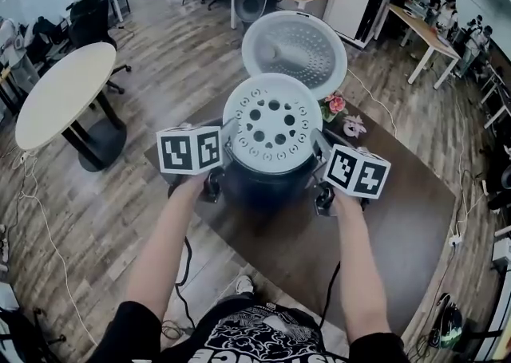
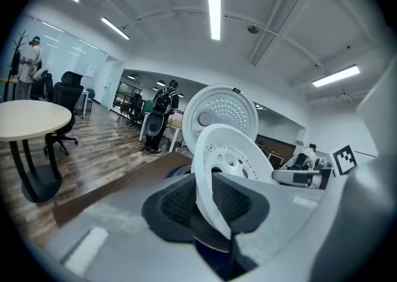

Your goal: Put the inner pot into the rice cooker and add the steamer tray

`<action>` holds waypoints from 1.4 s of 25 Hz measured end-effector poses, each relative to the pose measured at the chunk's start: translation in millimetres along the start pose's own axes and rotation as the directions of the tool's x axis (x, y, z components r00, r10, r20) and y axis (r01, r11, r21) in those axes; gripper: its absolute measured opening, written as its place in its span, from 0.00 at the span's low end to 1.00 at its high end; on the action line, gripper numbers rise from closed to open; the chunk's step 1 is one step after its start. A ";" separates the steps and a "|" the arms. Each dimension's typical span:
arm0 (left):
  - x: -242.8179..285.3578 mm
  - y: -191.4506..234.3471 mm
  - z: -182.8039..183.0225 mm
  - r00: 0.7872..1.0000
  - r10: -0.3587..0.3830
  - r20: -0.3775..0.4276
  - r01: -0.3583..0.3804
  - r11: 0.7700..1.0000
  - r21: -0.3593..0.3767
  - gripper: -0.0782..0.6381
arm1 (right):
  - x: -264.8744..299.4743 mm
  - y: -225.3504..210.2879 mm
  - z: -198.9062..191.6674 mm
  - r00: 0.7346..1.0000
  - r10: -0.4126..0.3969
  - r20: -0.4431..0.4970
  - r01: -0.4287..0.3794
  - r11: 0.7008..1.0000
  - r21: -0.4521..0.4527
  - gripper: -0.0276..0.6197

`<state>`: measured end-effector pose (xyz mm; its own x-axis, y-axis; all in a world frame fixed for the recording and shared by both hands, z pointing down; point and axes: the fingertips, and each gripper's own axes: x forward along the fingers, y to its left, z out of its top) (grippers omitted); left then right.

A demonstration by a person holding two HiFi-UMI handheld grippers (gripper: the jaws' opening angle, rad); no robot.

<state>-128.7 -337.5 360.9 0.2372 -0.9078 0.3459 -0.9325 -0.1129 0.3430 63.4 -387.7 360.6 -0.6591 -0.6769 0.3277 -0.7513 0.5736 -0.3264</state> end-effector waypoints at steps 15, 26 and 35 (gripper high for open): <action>27.9 14.9 -14.8 0.998 -0.014 -0.058 0.014 1.000 0.010 0.23 | 21.6 -14.4 -19.7 0.995 -0.074 -0.067 0.071 0.997 -0.043 0.17; 34.6 14.9 -23.5 0.996 0.022 -0.090 -0.016 0.997 0.072 0.28 | 23.8 -20.5 -29.5 0.983 -0.158 -0.093 0.141 0.975 -0.171 0.18; 37.8 14.4 -26.8 0.996 0.025 -0.087 -0.018 0.997 0.079 0.28 | 24.7 -24.1 -34.7 0.985 -0.153 -0.082 0.137 0.974 -0.178 0.17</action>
<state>-125.8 -362.6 402.3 0.2369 -0.8719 0.4285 -0.9552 -0.1284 0.2667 64.1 -402.2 407.3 -0.5369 -0.7167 0.4452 -0.8280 0.5488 -0.1151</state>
